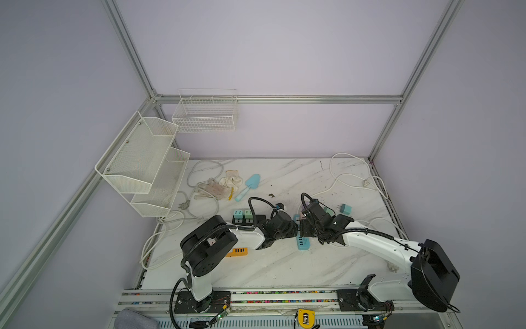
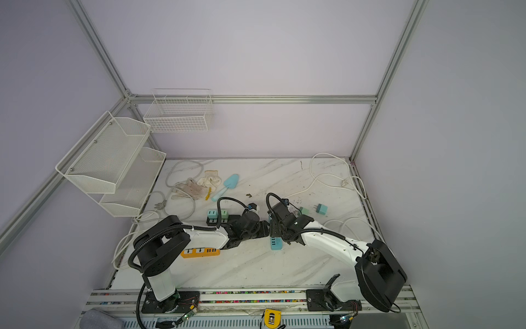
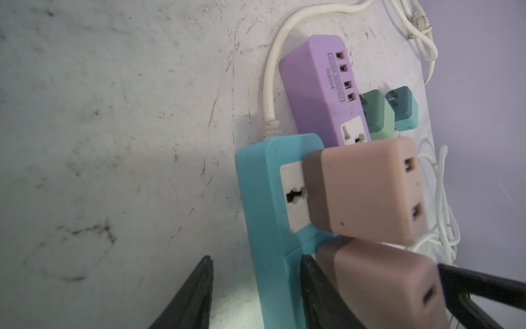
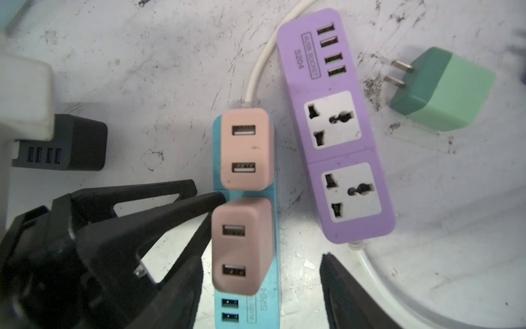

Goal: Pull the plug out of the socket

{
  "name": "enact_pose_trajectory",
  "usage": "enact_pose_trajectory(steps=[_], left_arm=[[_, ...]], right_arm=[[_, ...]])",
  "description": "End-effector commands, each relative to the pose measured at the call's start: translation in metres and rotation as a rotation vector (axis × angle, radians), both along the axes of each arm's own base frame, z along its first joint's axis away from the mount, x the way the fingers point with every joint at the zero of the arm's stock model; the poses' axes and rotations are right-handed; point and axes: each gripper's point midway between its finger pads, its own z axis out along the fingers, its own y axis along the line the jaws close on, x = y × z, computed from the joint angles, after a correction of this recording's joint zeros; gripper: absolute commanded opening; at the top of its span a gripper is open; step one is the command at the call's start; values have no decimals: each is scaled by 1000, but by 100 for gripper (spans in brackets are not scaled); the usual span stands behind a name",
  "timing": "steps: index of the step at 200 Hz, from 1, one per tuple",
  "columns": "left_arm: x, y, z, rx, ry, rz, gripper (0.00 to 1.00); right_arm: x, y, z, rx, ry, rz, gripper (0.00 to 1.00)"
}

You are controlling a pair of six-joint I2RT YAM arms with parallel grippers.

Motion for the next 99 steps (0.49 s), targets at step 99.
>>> enact_pose_trajectory(steps=[99], left_arm=[[-14,10,-29,56,98,6,41]], right_arm=[[9,9,-15,3,-8,-5,51]])
